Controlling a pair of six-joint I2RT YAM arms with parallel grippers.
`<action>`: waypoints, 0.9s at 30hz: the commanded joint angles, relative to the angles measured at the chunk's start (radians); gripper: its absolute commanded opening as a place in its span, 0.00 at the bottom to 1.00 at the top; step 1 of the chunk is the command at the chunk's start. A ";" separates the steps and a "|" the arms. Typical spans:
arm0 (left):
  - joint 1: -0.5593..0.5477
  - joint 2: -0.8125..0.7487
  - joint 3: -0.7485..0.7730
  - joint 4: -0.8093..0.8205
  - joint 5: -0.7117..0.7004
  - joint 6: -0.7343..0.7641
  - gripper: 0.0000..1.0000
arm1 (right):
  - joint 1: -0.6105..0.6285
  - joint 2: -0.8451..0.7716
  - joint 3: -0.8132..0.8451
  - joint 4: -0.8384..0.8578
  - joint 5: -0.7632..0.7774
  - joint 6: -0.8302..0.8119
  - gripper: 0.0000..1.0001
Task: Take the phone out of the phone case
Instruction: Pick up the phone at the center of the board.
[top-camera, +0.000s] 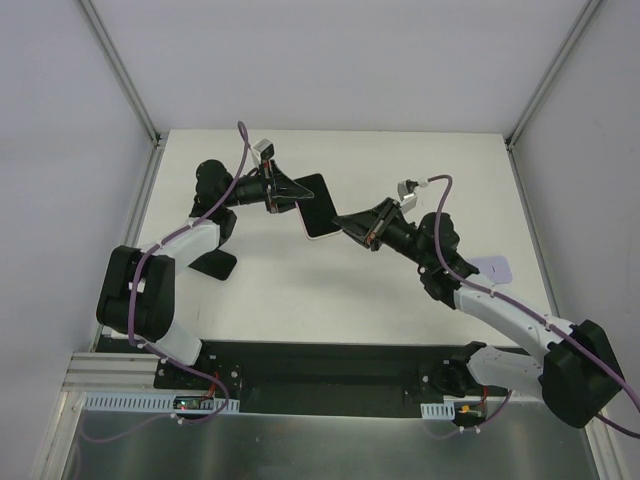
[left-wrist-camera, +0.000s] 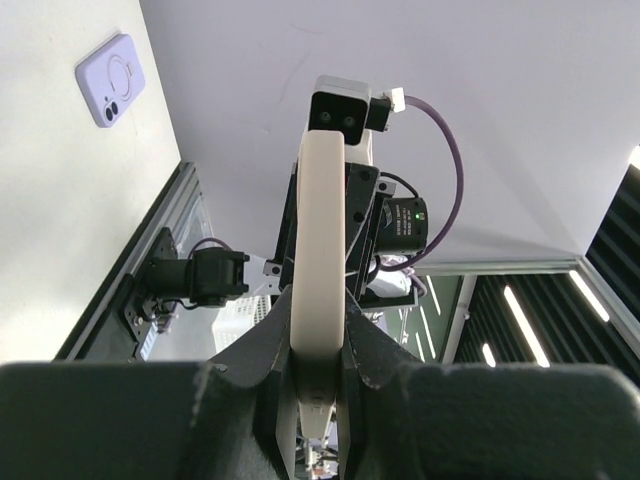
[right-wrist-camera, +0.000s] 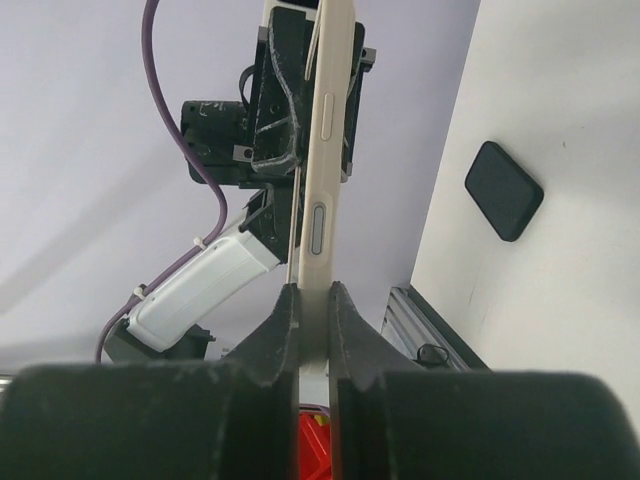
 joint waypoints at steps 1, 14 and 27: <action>0.009 -0.014 0.027 0.078 -0.044 -0.052 0.00 | 0.005 0.006 -0.003 0.189 -0.076 0.022 0.01; 0.027 0.031 0.038 0.169 -0.102 -0.079 0.00 | 0.033 -0.050 0.013 0.002 -0.050 -0.003 0.30; 0.043 0.017 0.013 0.254 -0.081 -0.128 0.00 | 0.019 -0.061 0.047 -0.077 0.008 -0.040 0.68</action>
